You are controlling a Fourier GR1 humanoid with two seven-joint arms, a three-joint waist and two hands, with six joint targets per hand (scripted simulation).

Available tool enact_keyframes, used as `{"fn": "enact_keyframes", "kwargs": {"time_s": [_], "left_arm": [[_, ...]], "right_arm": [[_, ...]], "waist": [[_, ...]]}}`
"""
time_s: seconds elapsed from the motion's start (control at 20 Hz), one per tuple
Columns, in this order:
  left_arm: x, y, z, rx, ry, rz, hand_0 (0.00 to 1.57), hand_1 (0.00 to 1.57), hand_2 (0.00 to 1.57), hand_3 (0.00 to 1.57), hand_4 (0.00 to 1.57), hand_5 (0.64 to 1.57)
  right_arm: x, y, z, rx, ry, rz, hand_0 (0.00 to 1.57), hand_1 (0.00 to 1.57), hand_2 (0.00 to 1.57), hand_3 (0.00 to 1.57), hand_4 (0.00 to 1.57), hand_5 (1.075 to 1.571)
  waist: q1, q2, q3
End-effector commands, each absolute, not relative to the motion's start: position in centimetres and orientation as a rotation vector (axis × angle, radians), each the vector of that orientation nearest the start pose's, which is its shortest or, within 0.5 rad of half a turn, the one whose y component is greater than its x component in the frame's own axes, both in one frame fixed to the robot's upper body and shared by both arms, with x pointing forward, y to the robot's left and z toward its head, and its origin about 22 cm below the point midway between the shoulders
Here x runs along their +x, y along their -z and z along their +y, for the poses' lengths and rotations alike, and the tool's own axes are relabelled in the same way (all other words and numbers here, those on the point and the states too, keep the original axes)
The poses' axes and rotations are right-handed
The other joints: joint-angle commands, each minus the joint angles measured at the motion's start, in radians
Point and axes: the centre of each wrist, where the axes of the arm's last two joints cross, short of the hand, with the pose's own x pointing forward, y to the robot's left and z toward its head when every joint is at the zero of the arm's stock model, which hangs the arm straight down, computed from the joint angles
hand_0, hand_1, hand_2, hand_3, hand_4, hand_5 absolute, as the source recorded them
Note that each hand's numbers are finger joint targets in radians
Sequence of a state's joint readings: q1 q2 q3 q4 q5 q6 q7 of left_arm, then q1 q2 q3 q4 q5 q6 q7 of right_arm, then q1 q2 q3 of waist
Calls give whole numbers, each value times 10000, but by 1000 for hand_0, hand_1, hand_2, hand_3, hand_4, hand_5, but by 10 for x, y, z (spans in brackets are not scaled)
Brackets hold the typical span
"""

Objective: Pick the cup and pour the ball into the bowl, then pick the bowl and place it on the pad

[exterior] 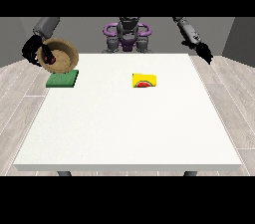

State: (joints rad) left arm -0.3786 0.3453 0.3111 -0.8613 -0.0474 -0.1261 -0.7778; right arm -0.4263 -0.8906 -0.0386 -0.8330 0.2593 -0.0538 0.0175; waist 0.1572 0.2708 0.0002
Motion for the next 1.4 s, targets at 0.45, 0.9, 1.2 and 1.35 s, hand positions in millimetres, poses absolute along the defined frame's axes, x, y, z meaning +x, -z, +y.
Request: {"fn": "enact_keyframes", "kwargs": {"time_s": [0.45,0.9,1.2,1.35], "left_arm": [[304,-40,434,2880,939,-21943,0,0,0,0,865,1176],[284,-23,431,2919,466,-21696,0,0,0,0,852,1176],[265,-33,462,2870,426,-21747,0,0,0,0,883,1213],[272,-14,438,2784,663,-20475,0,0,0,0,883,1213]], "right_arm": [[309,-67,-501,-8964,-751,-12631,1571,1571,1571,1132,798,1385],[303,-127,-544,-7813,2485,-13108,0,0,641,182,0,1238],[297,-130,-552,-7641,2597,-13191,0,0,459,54,0,1293],[329,-123,-518,-5917,2141,-13866,0,0,422,321,272,1315]], "waist": [[79,1553,22],[-188,1304,14],[-149,1009,2],[-203,-98,-4]]}}
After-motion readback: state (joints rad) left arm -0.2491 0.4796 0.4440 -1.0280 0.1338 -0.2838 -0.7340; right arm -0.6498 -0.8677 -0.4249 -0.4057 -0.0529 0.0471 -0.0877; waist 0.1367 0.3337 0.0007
